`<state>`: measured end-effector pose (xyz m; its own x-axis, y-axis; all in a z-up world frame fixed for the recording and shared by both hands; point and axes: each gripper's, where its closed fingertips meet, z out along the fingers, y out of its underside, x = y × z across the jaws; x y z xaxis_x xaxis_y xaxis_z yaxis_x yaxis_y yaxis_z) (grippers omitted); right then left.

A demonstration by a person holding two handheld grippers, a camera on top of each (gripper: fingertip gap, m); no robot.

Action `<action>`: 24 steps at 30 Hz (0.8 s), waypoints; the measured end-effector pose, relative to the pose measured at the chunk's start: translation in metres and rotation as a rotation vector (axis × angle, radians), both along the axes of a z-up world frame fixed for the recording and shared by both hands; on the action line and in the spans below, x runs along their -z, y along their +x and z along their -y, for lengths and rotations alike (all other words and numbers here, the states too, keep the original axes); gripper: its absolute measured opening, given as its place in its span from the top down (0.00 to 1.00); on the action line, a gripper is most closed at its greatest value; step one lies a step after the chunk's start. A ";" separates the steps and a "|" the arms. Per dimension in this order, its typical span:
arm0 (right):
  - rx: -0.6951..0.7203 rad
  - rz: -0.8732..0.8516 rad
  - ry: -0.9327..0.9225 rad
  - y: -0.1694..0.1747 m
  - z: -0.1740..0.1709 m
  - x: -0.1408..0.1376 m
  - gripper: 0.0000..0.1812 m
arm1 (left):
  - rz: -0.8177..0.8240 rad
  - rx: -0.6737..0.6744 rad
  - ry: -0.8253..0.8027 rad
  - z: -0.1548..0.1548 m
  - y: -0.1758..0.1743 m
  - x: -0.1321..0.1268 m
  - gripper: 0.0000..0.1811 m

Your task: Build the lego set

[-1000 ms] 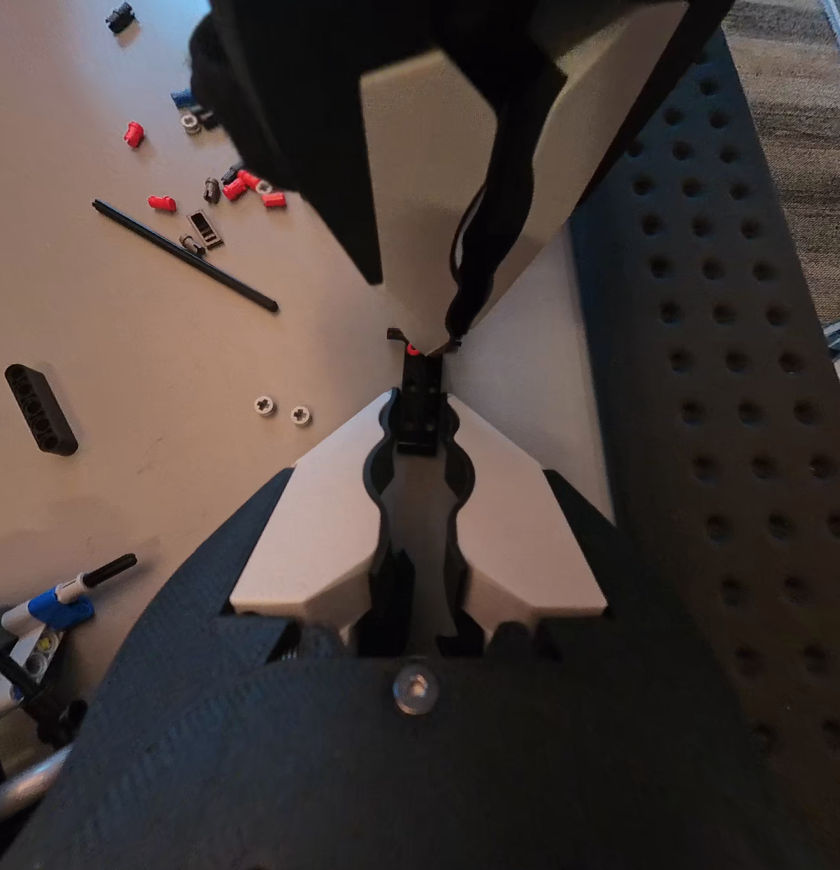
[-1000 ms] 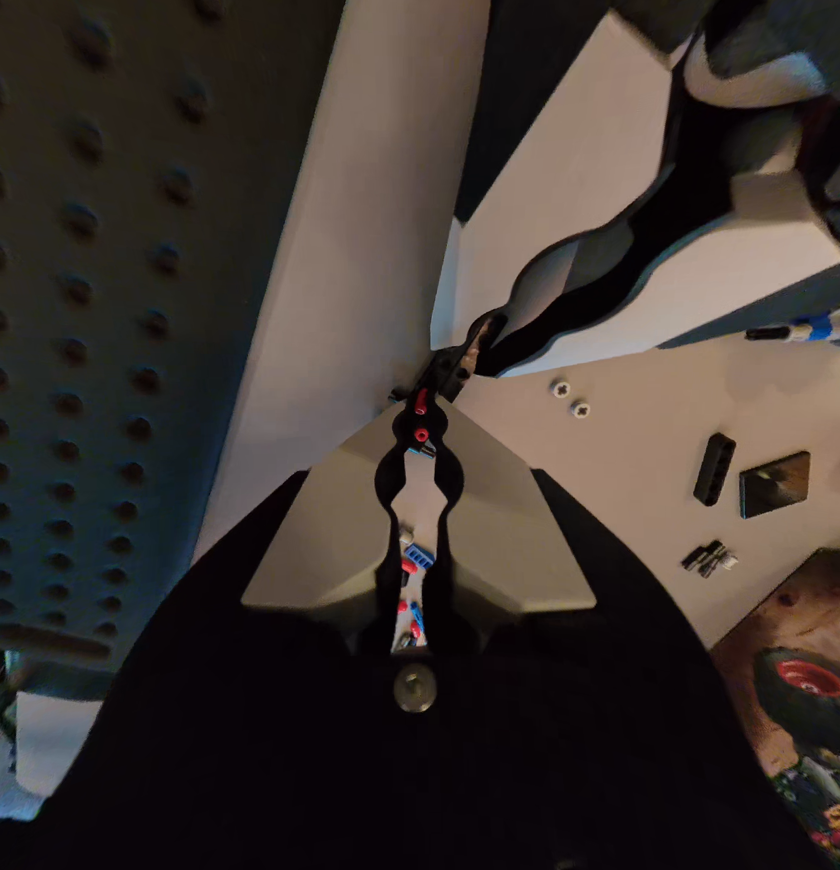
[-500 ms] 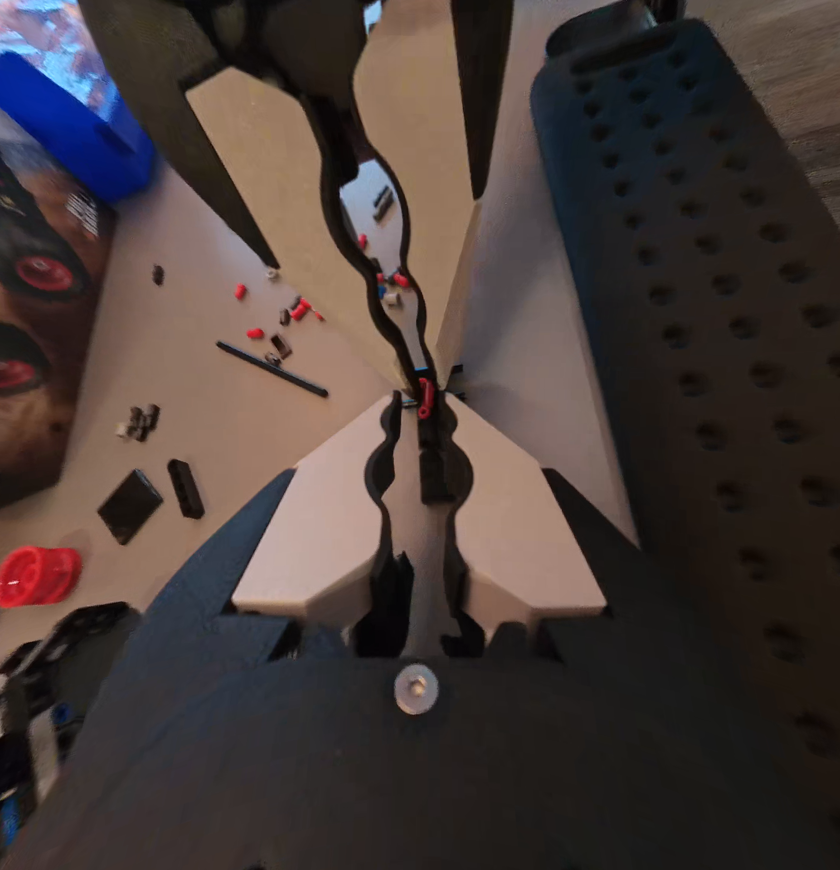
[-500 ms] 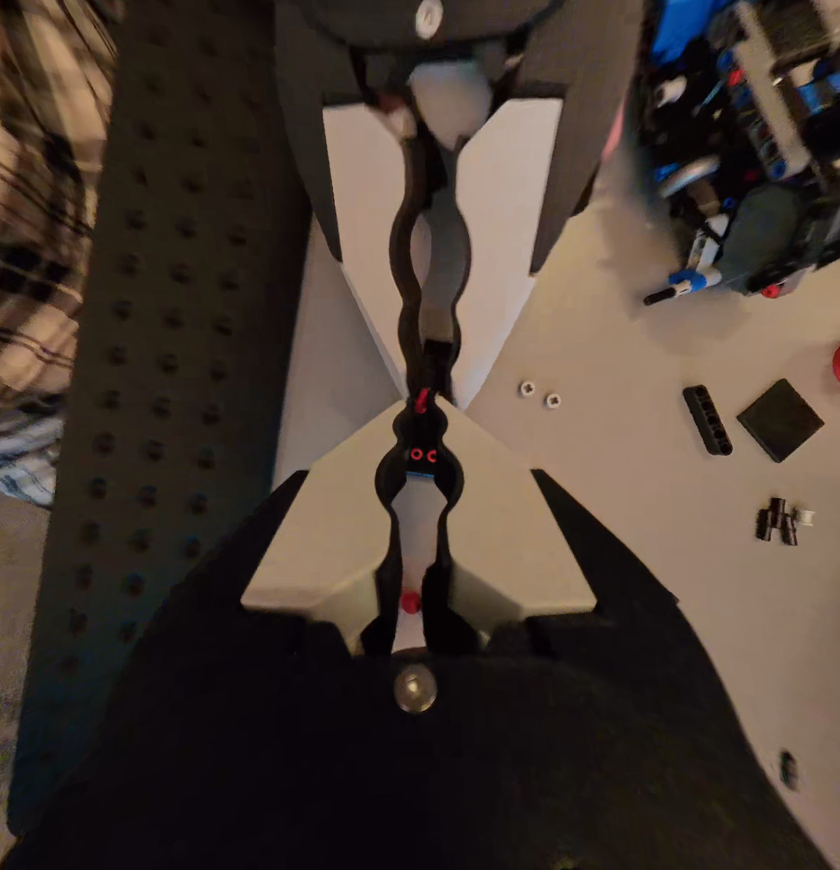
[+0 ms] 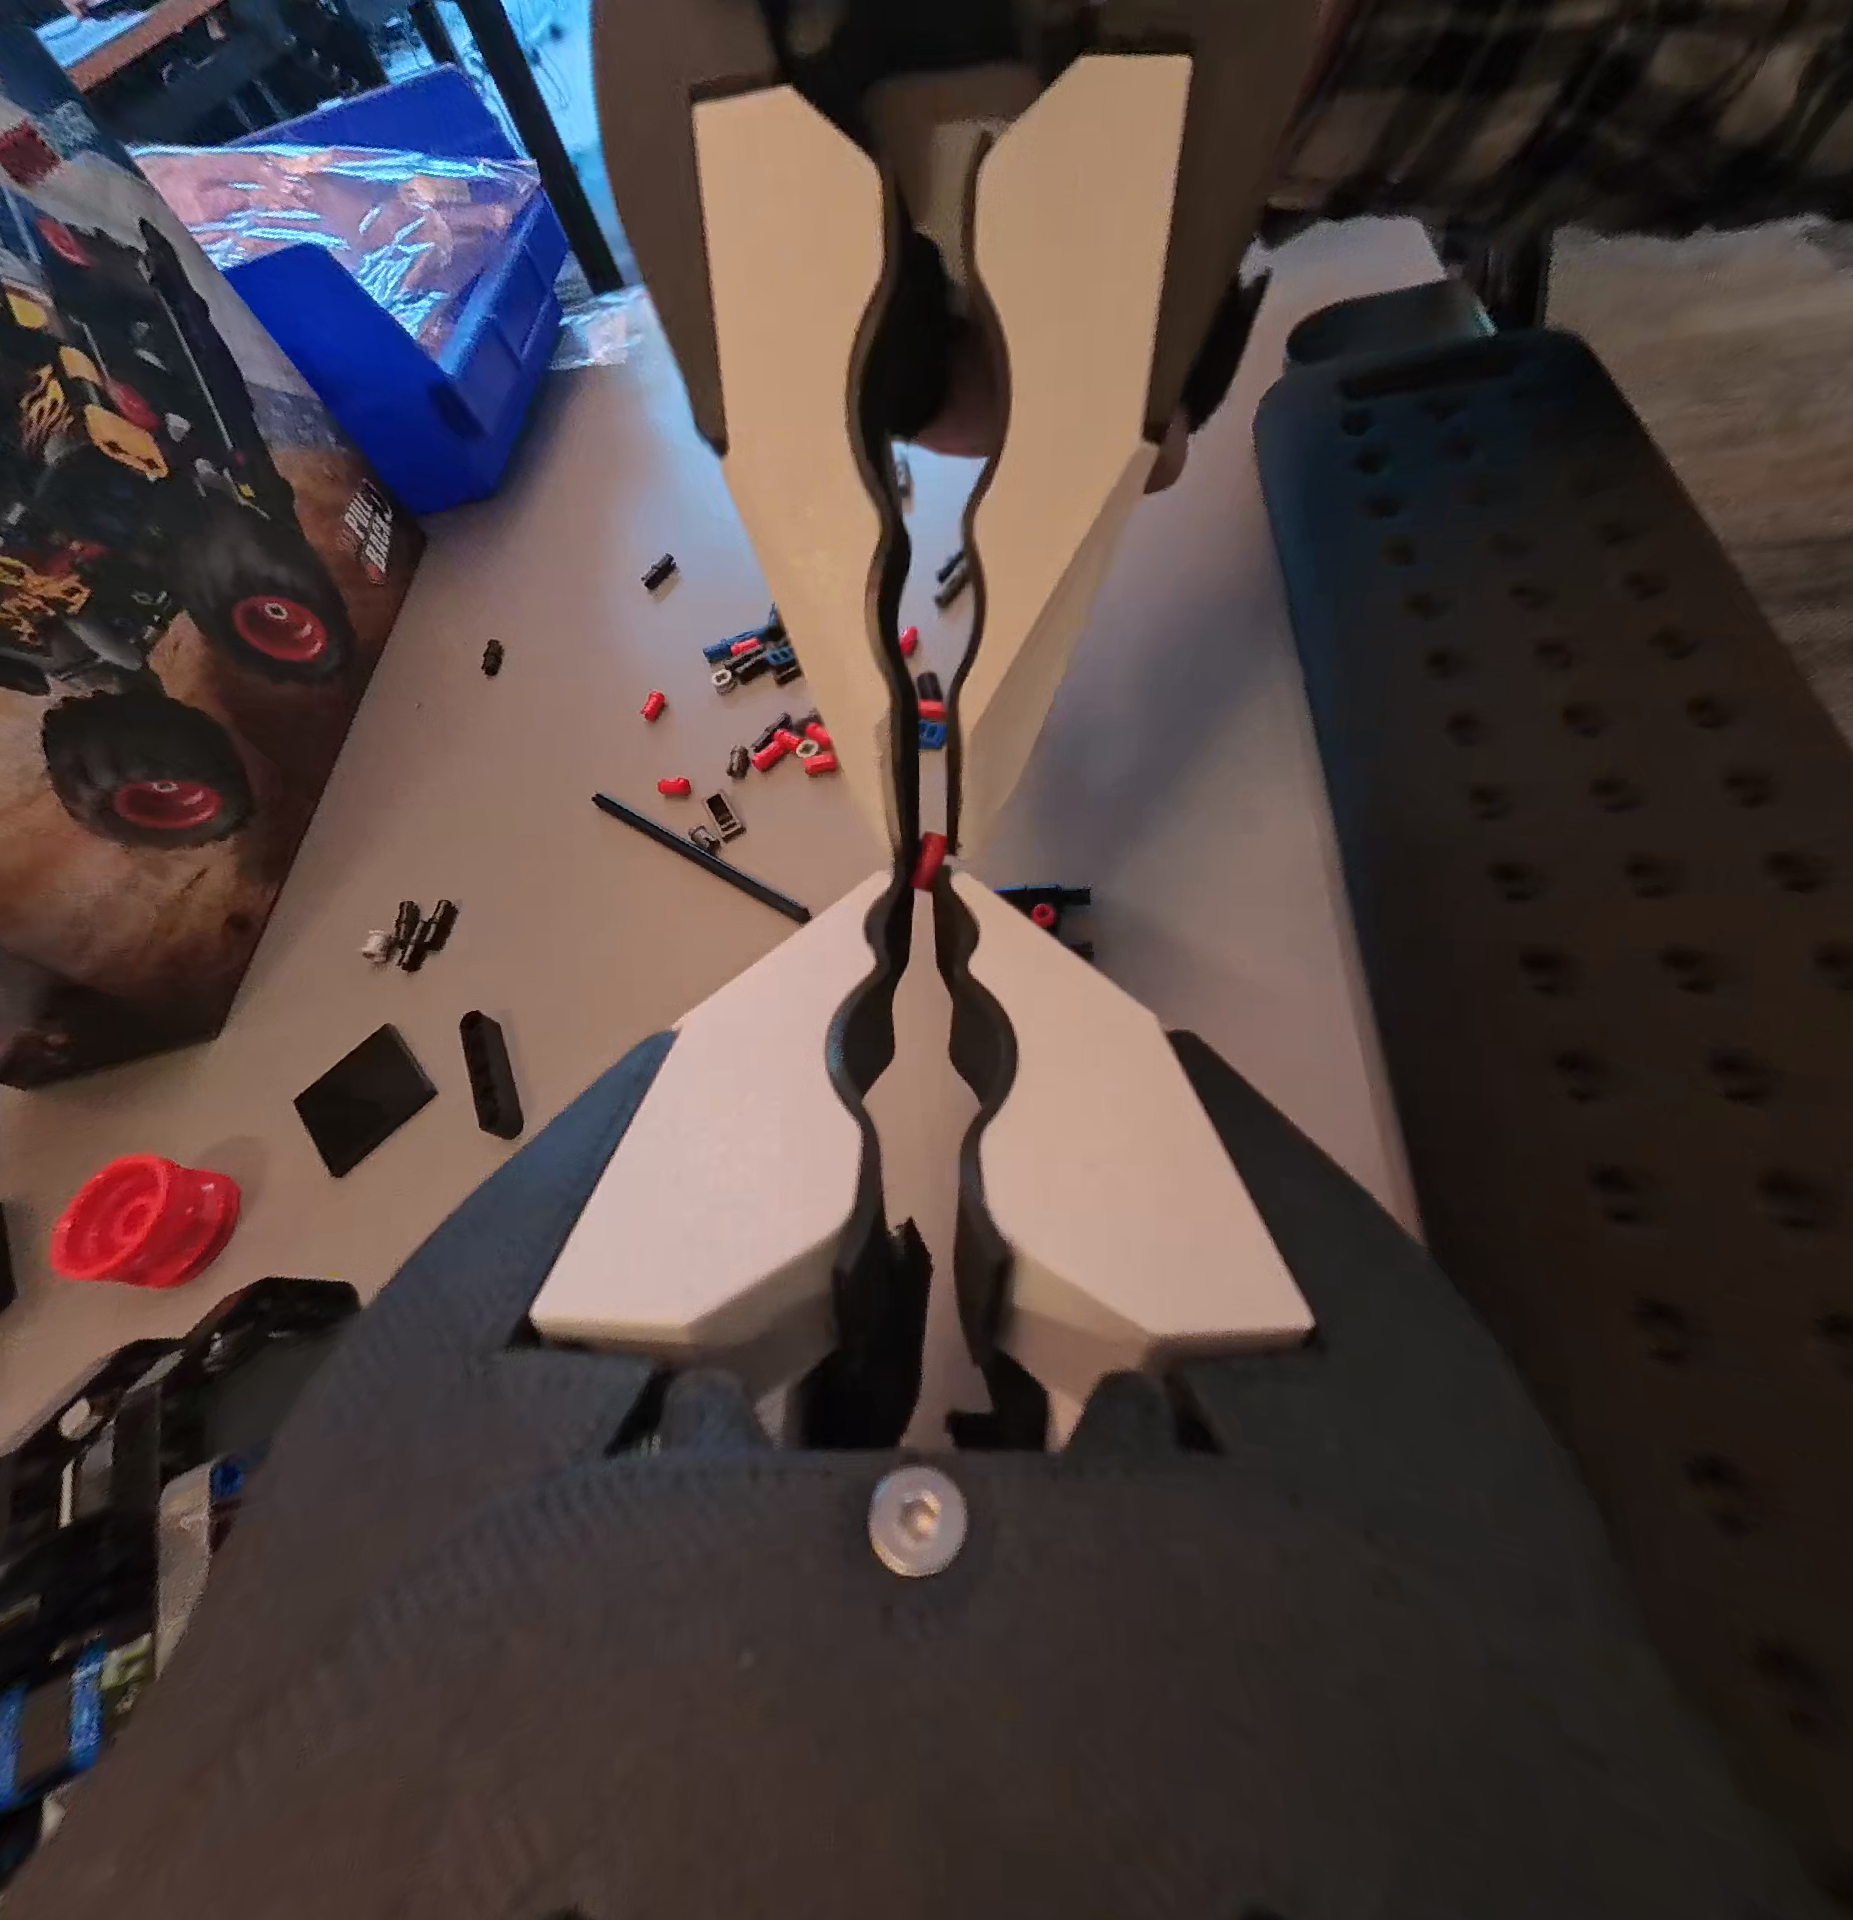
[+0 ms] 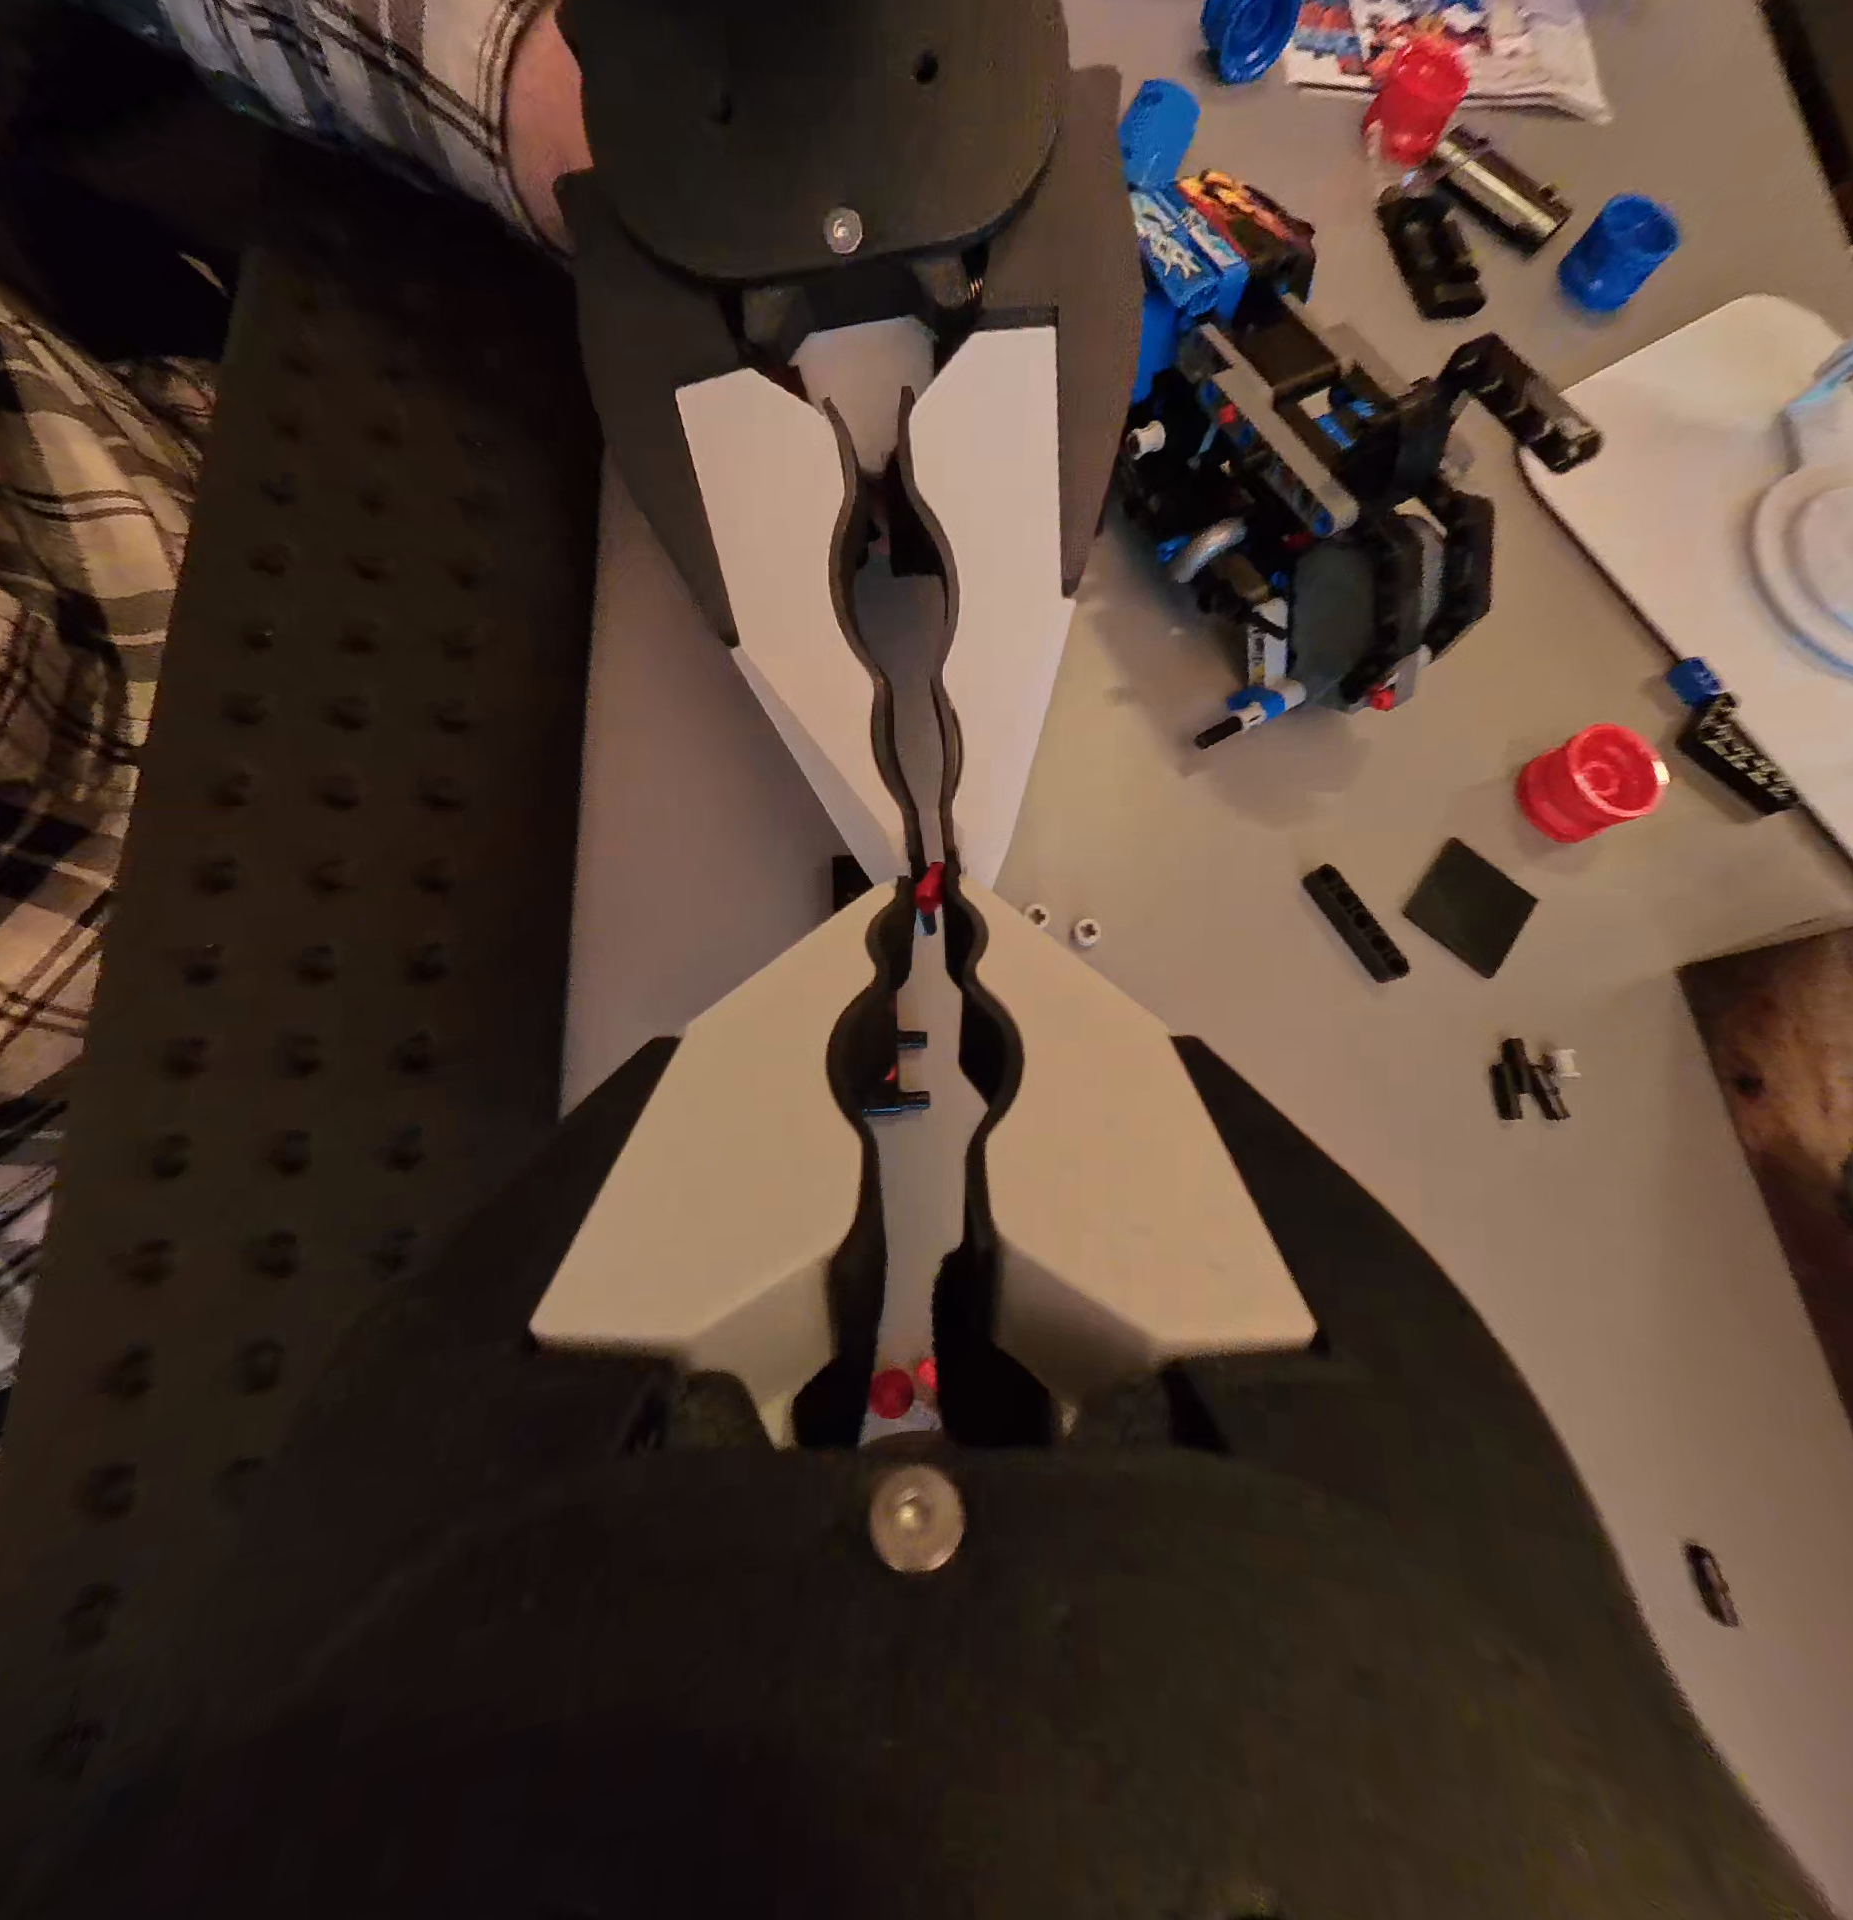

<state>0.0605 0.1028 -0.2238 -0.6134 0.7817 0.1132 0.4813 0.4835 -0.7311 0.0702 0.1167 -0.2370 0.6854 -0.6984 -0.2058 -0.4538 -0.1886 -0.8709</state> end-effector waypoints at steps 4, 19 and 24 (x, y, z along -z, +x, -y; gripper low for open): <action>0.020 -0.081 0.053 -0.002 -0.001 -0.007 0.98 | 0.073 0.009 -0.021 0.001 0.001 -0.005 0.99; -0.034 -0.104 0.176 0.005 0.004 -0.006 0.99 | 0.213 0.088 -0.107 0.009 0.011 -0.008 0.99; -0.077 0.008 0.290 0.012 0.005 0.019 0.99 | -0.001 0.073 -0.216 0.014 0.002 0.029 0.85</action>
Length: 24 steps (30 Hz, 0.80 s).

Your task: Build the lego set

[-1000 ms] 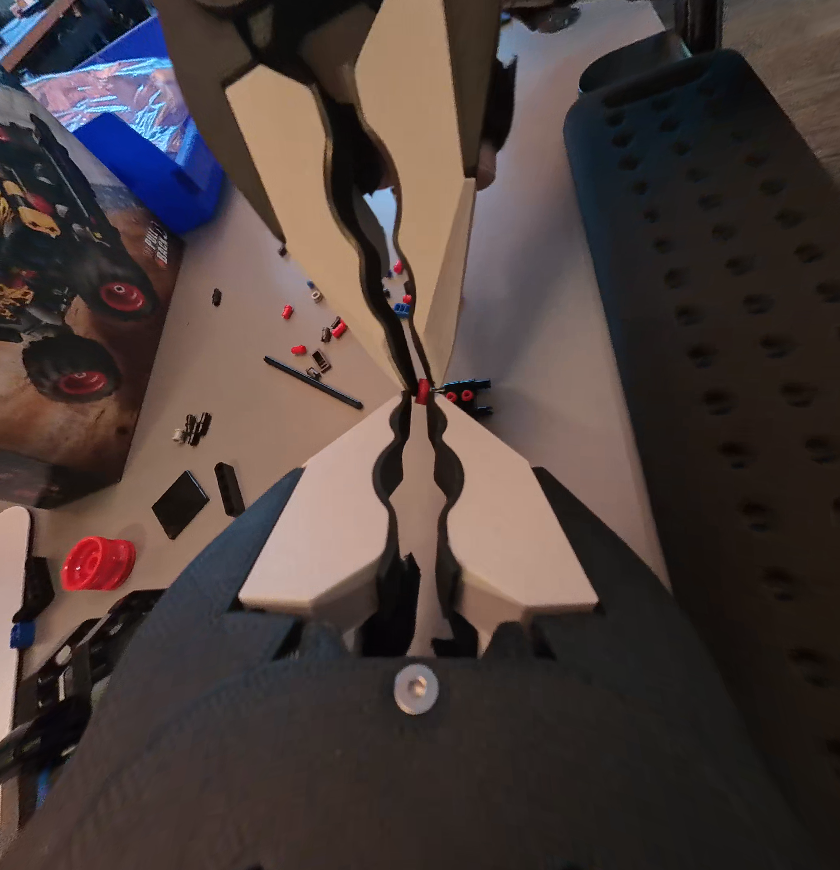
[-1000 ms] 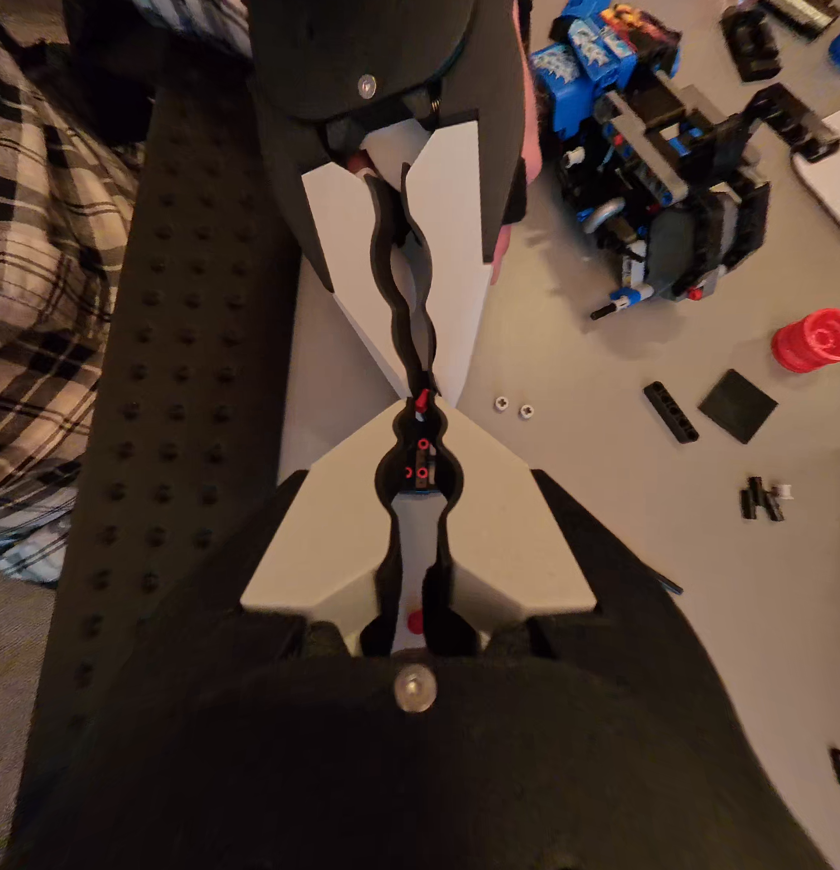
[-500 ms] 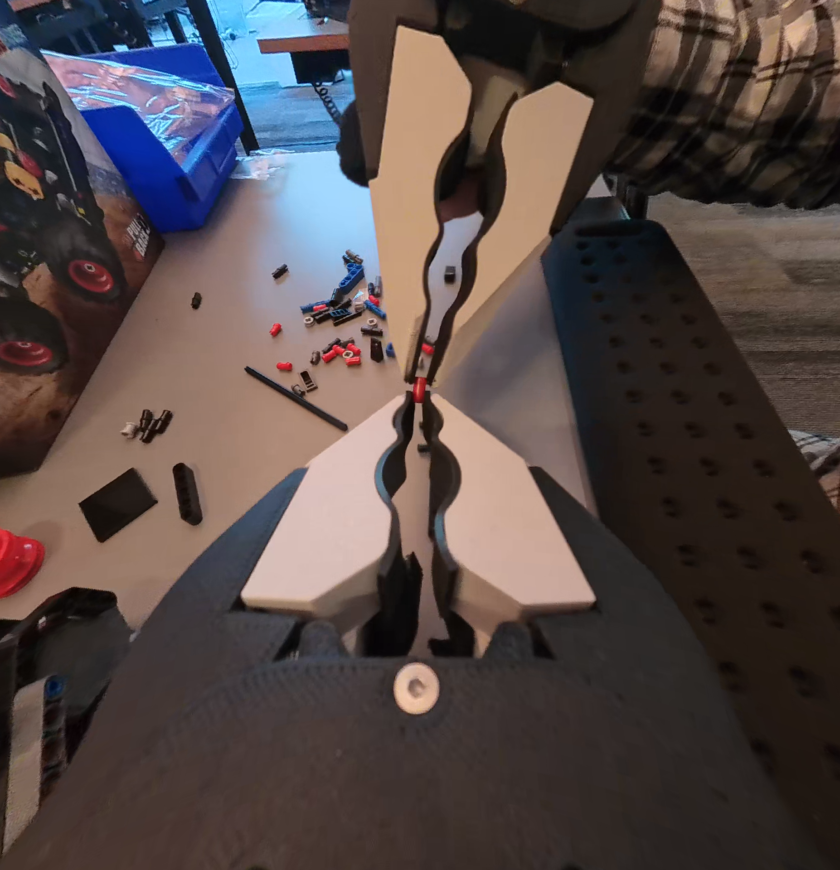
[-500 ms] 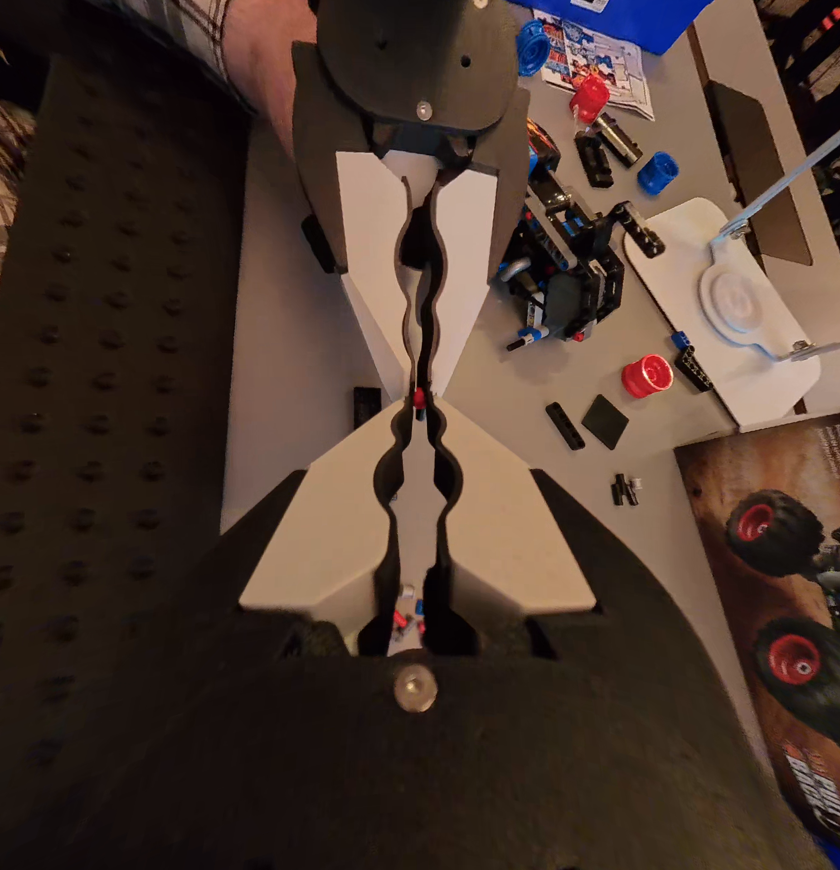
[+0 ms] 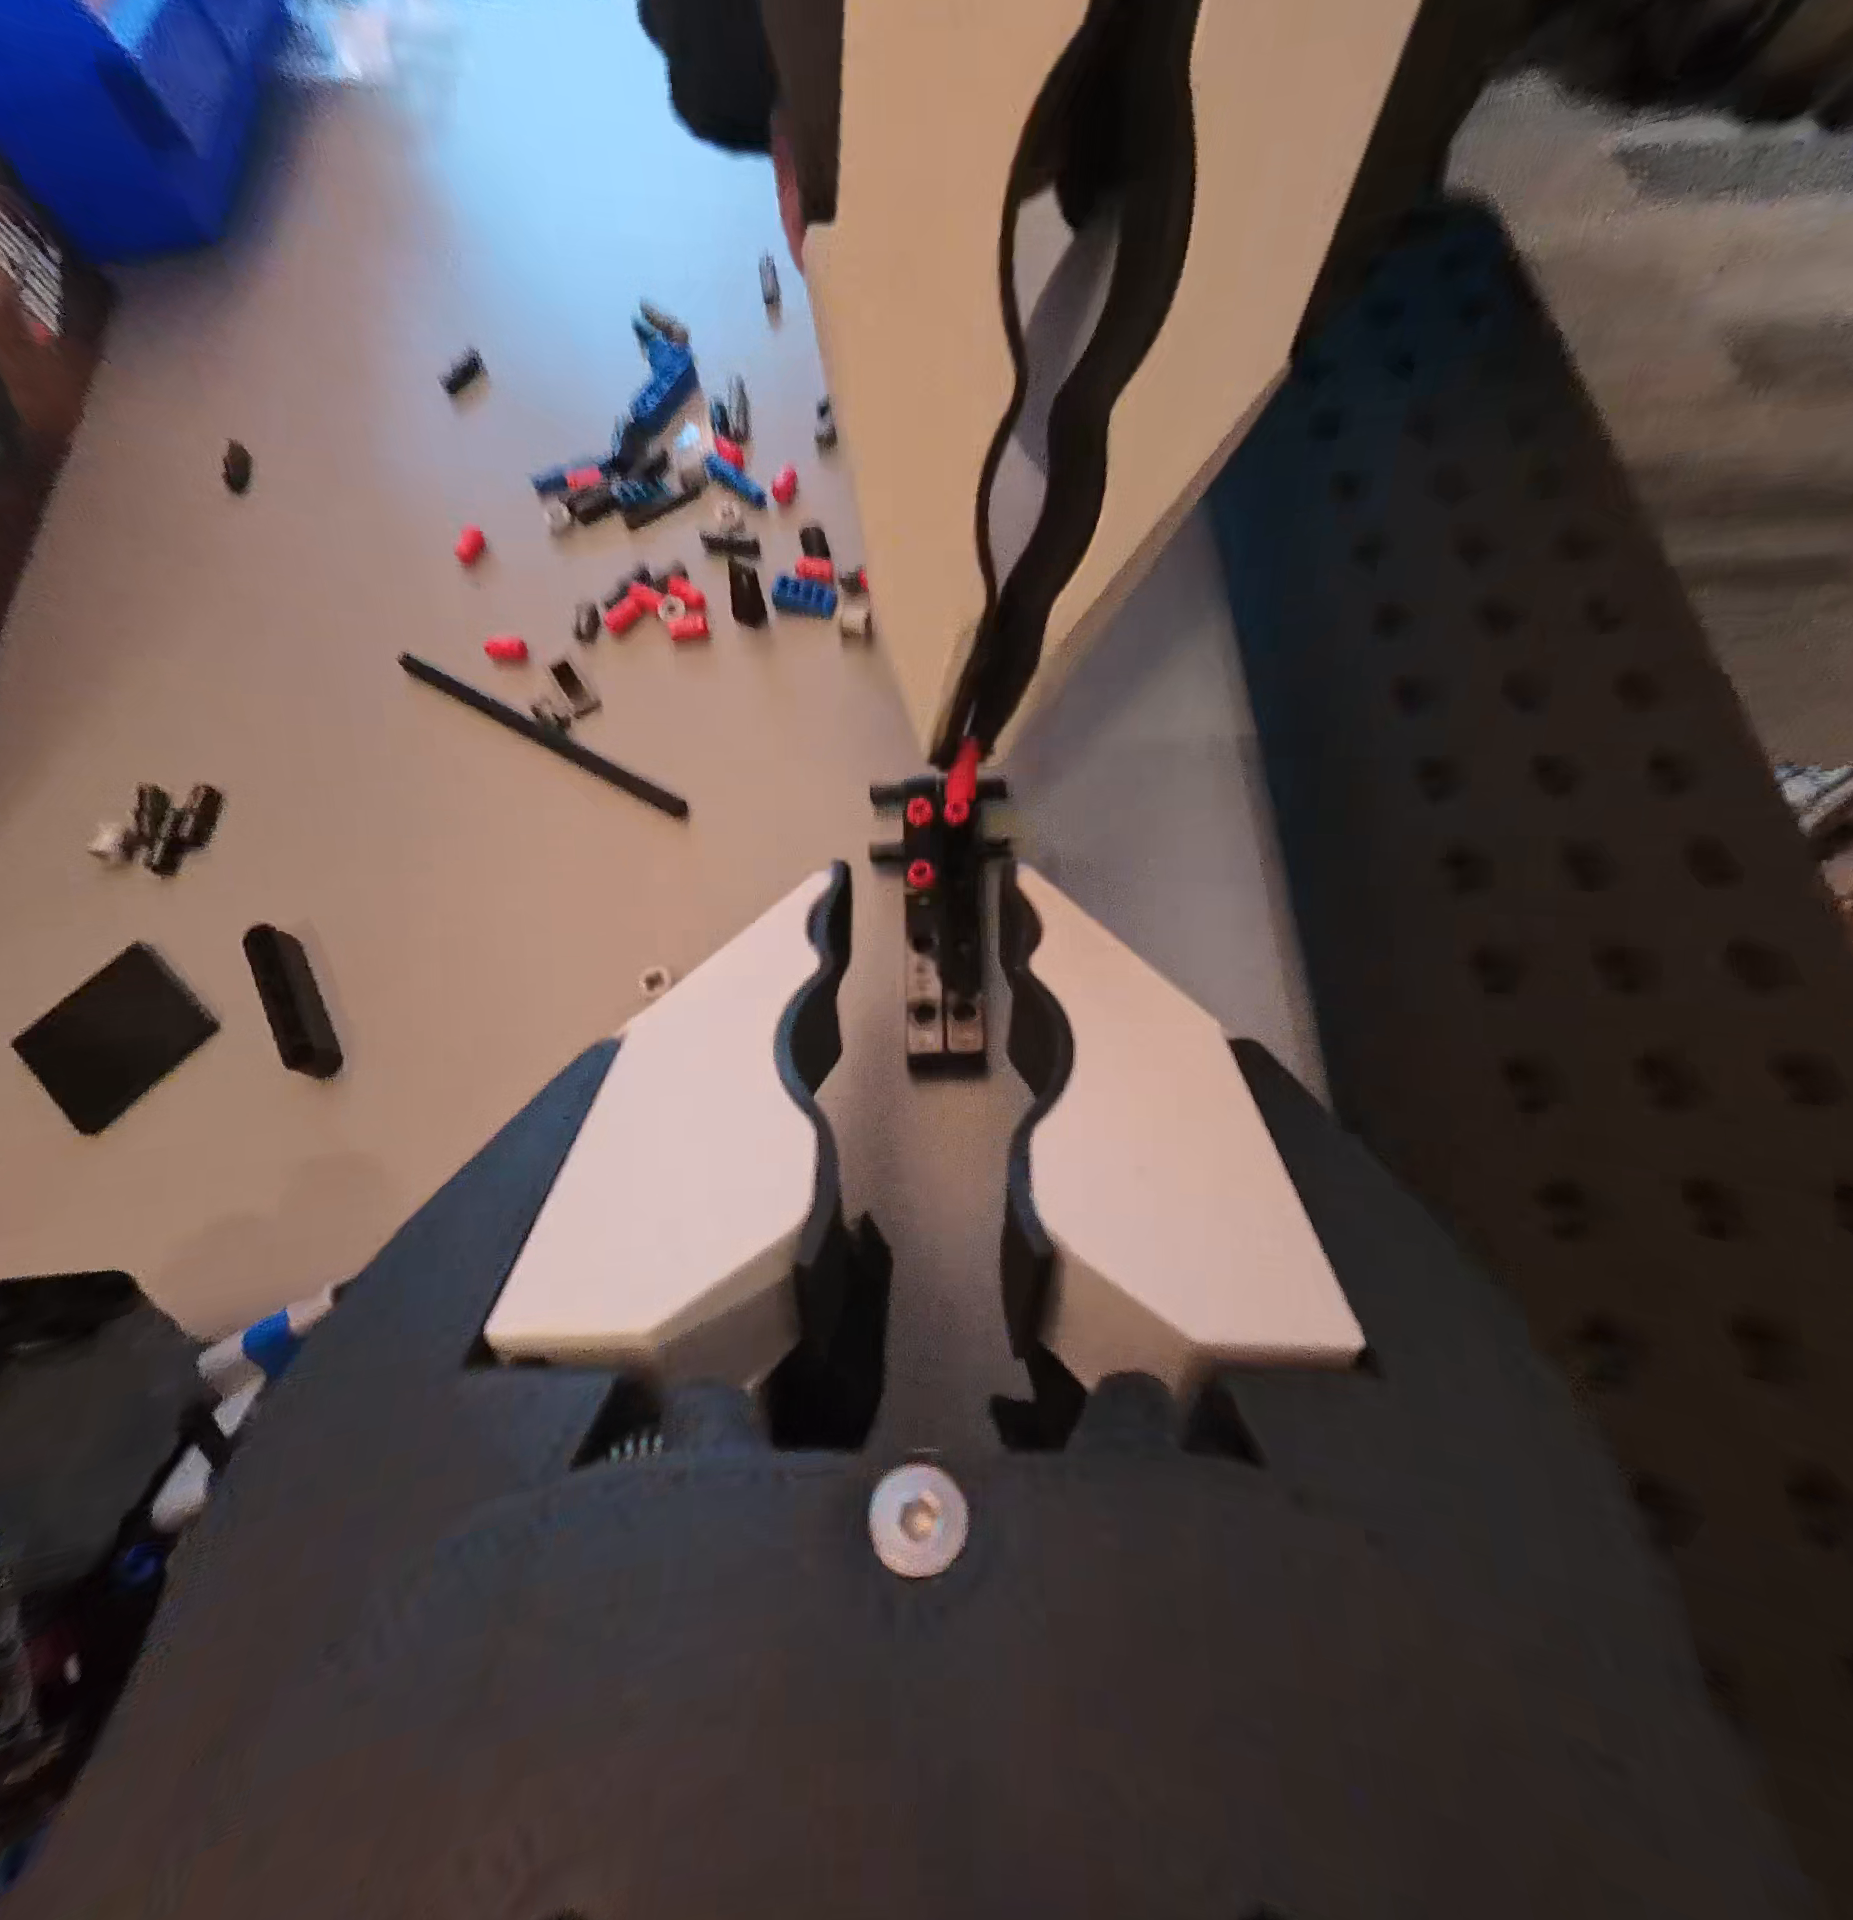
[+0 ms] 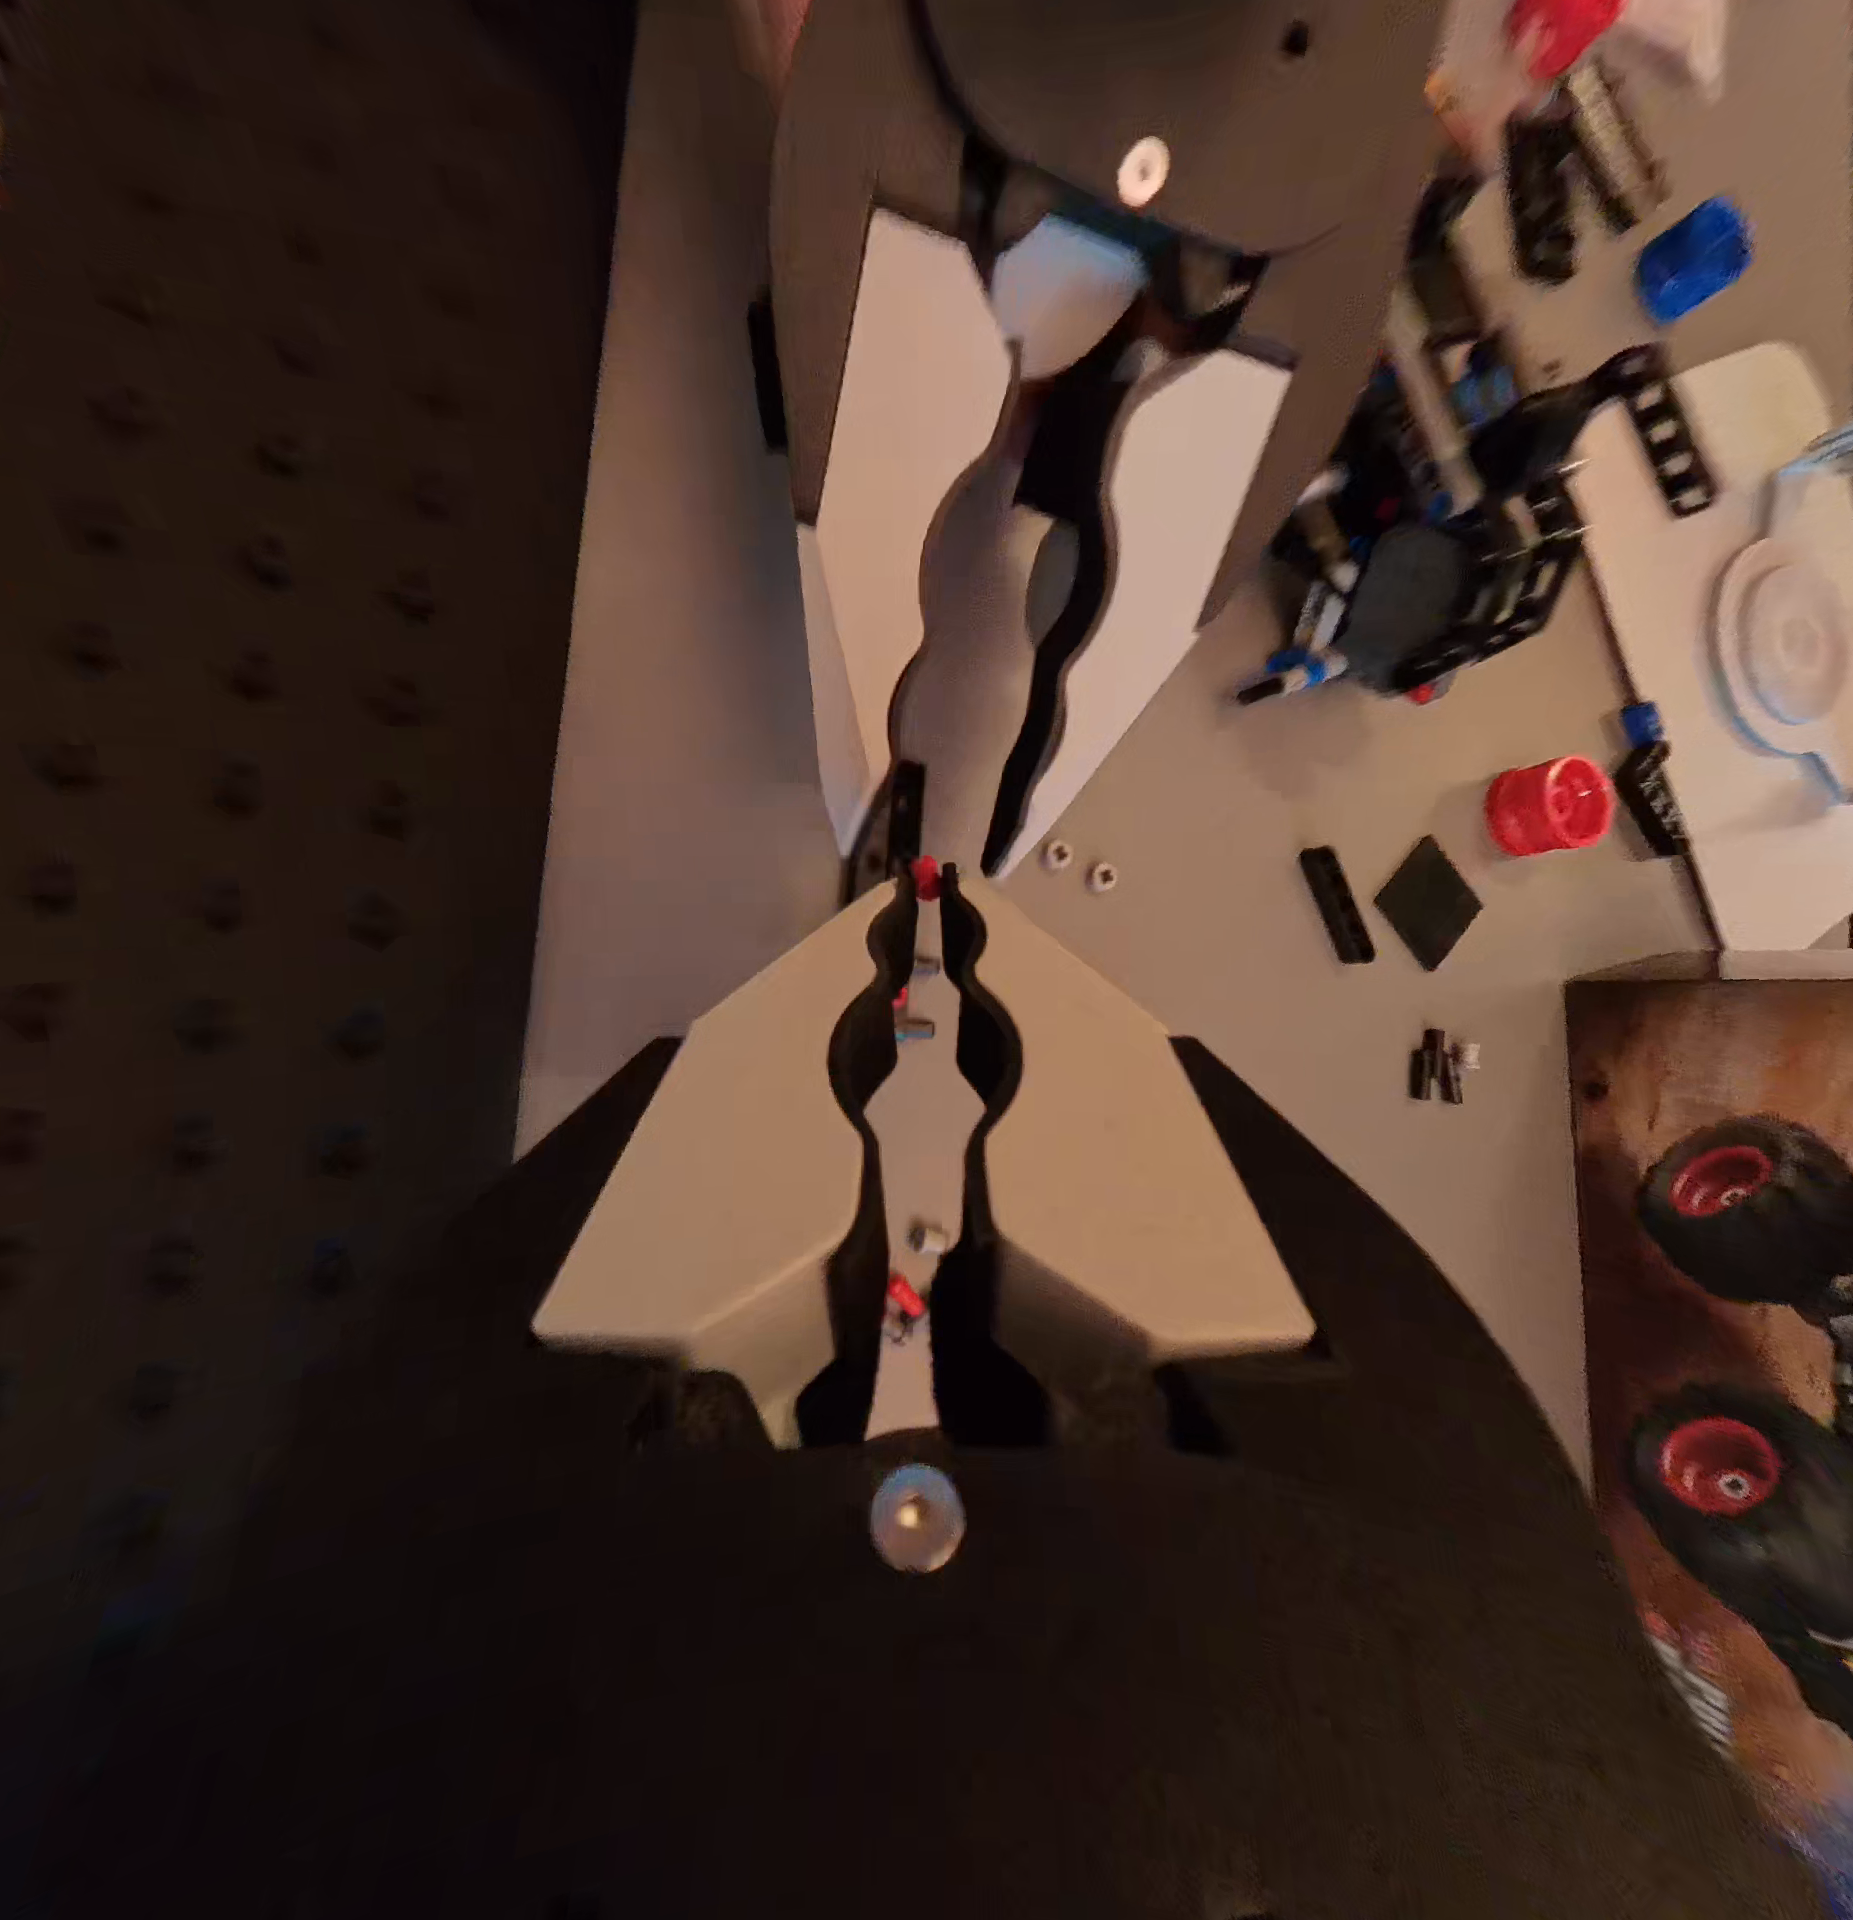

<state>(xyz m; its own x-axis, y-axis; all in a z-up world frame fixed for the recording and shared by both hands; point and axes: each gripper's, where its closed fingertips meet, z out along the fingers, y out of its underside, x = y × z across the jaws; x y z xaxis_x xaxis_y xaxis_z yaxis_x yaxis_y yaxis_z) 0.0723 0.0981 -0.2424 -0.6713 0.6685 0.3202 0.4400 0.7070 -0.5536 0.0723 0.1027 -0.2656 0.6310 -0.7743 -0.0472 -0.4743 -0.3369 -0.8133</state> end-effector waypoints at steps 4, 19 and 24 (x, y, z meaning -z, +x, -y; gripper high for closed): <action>-0.046 0.121 0.102 0.005 0.003 0.025 0.99 | -0.090 0.009 -0.068 0.004 -0.003 0.022 0.83; -0.144 0.305 0.385 0.006 -0.006 0.046 0.99 | -0.087 0.030 -0.105 0.004 -0.001 0.028 0.92; -0.190 0.319 0.467 0.008 -0.005 0.047 0.99 | -0.082 0.032 -0.109 0.004 -0.001 0.028 0.92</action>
